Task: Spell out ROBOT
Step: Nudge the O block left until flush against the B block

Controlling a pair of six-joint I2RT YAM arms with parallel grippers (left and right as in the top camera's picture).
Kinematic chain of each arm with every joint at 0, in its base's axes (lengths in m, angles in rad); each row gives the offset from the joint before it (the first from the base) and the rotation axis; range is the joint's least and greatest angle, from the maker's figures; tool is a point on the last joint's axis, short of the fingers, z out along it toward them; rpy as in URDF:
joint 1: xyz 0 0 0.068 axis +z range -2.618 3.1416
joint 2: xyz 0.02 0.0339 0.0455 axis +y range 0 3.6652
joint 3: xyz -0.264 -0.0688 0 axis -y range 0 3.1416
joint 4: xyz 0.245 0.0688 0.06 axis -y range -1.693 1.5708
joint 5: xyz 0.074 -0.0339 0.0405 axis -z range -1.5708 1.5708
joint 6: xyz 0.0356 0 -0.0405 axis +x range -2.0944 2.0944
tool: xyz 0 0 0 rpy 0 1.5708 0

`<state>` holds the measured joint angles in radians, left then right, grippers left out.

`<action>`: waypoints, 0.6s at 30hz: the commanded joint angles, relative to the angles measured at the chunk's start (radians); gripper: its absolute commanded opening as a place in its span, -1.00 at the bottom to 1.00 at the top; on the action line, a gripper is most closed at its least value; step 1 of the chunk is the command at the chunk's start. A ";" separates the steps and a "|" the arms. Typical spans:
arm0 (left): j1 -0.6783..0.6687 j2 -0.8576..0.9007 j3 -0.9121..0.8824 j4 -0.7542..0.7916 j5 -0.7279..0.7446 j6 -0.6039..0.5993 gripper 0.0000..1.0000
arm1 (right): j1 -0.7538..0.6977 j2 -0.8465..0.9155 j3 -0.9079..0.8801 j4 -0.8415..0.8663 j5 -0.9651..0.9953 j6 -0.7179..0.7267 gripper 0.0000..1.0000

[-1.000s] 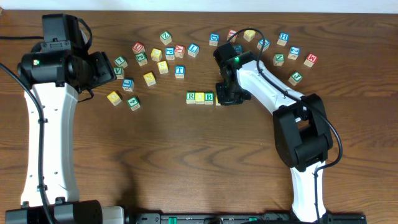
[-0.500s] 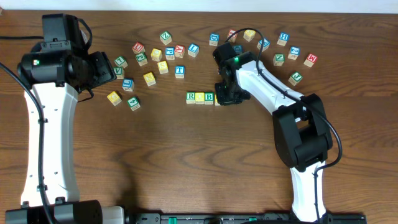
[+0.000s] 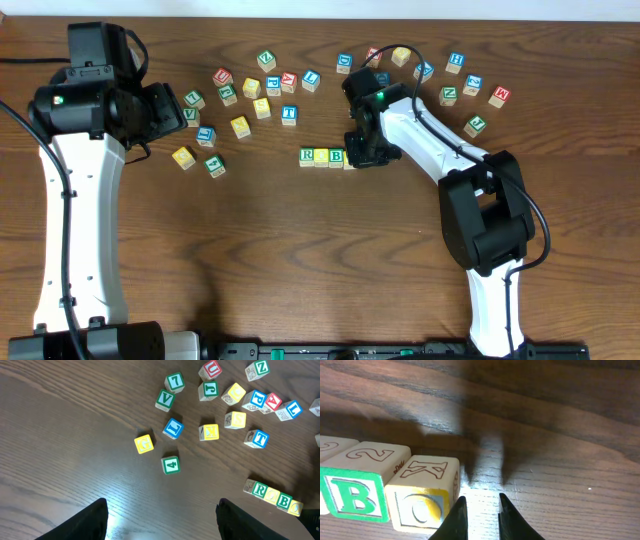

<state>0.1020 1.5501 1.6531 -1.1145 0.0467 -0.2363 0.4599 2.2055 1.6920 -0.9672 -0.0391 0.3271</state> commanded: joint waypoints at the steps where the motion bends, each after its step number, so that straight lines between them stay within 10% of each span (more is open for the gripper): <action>1: 0.003 0.010 -0.013 0.002 -0.002 -0.008 0.37 | 0.005 -0.006 -0.003 0.011 -0.009 -0.015 -0.68; 18: 0.003 0.010 -0.013 0.002 -0.002 -0.008 0.36 | 0.014 -0.034 0.016 -0.100 -0.038 0.017 -0.68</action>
<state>0.1020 1.5501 1.6531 -1.1141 0.0467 -0.2363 0.4599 2.2055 1.6951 -1.0580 -0.0547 0.3283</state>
